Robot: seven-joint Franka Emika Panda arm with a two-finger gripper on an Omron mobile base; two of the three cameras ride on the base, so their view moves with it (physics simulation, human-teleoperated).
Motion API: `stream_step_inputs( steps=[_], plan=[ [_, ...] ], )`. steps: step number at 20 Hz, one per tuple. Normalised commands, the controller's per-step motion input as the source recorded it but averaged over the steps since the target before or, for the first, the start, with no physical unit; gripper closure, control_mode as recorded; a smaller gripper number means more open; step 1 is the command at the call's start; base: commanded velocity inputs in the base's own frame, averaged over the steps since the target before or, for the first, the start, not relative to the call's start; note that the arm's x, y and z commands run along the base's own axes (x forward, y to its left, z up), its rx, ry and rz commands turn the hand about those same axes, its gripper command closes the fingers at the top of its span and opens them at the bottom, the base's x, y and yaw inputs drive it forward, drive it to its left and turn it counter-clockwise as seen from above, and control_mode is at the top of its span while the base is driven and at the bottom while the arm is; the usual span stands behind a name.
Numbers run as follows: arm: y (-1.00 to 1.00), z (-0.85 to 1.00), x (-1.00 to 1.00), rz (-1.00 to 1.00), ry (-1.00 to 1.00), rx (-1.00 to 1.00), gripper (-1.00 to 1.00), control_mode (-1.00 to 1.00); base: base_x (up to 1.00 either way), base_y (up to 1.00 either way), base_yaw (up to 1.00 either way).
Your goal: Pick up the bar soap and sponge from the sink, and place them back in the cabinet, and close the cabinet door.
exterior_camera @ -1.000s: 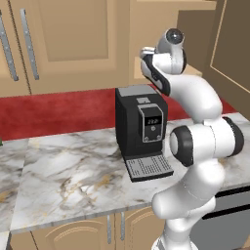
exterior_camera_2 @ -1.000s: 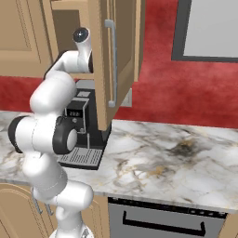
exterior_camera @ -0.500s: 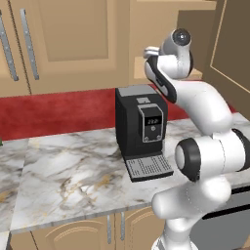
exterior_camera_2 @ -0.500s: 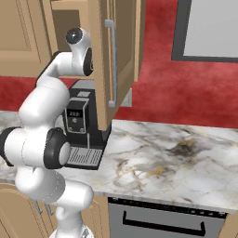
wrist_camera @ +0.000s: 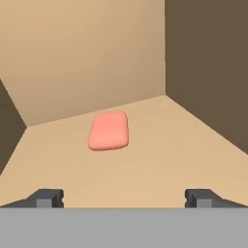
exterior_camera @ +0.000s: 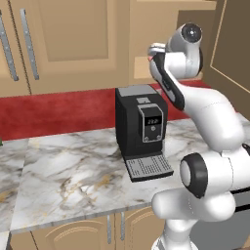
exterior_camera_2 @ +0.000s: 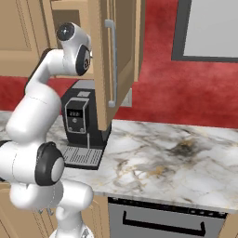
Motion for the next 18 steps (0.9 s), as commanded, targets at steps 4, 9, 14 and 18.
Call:
stream_step_inputs(
  steps=[4,9,14,18],
  plan=[
    [0.00,0.18,-0.52,0.00,0.00,0.00,-1.00,-1.00,0.00,0.00,0.00],
    [0.00,0.04,-0.62,0.00,0.00,0.00,-1.00,-1.00,0.00,0.00,0.00],
    [0.00,0.02,-0.65,0.00,0.03,0.00,-1.00,-1.00,0.00,0.00,0.00],
    [0.00,0.07,-0.63,0.00,0.13,0.00,-1.00,-1.00,0.00,0.00,0.00]
  ],
)
